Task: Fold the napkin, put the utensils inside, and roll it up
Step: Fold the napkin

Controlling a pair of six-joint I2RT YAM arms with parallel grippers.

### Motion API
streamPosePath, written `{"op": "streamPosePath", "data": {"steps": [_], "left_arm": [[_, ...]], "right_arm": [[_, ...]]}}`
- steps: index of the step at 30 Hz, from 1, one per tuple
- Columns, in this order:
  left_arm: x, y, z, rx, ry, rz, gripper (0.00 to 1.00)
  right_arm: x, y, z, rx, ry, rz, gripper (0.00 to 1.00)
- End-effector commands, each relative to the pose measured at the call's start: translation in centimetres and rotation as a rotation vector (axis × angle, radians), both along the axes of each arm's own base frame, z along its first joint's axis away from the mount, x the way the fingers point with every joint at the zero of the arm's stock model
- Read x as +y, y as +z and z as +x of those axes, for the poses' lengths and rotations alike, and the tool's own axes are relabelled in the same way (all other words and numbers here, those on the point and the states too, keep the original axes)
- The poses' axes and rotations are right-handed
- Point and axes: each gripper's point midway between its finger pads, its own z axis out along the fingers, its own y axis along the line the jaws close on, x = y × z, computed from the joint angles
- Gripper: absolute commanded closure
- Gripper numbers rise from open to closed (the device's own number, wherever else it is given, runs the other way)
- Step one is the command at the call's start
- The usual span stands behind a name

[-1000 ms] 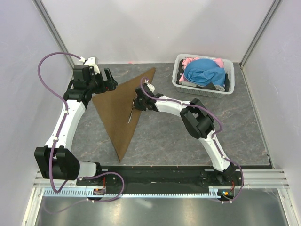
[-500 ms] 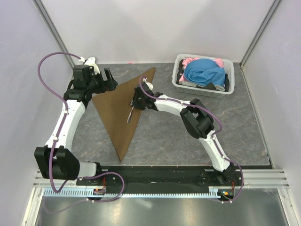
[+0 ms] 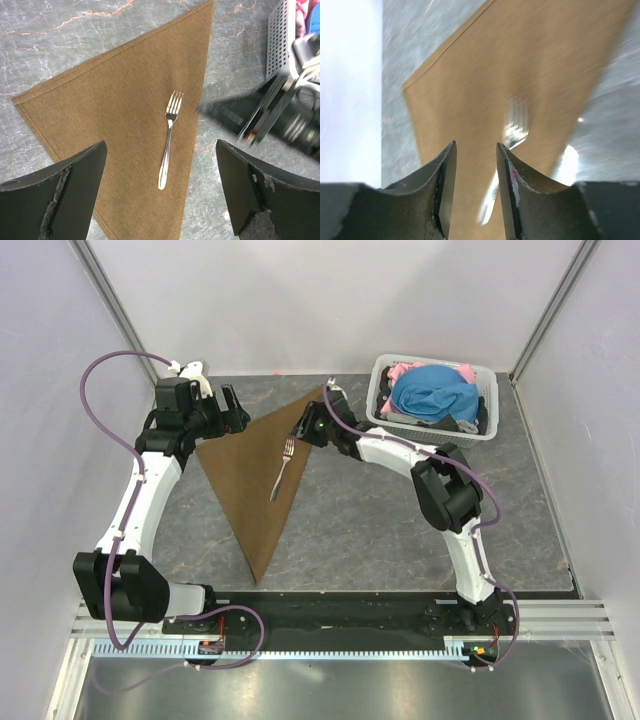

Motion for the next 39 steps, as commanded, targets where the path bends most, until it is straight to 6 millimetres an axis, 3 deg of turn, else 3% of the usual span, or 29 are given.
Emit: {"op": "streamPosePath", "data": {"steps": [1, 7, 14, 30, 39], "left_arm": [[-0.2, 2.0, 0.3, -0.057, -0.005, -0.025, 0.03], [-0.4, 1.8, 0.4, -0.051, -0.01, -0.031, 0.03], [-0.4, 1.5, 0.5, -0.042, -0.01, -0.03, 0.03], [-0.5, 1.3, 0.5, -0.039, -0.015, -0.035, 0.03], [-0.5, 1.5, 0.4, -0.041, -0.017, -0.036, 0.03]], "right_arm": [[-2.4, -0.3, 2.4, -0.034, -0.004, 0.02, 0.57], [-3.8, -1.5, 4.6, -0.05, -0.04, 0.019, 0.62], [-4.4, -5.0, 5.5, -0.006, -0.054, -0.007, 0.62], [-5.1, -8.3, 5.6, 0.04, -0.086, -0.047, 0.66], [-5.4, -9.8, 5.5, 0.053, -0.076, -0.083, 0.78]]}}
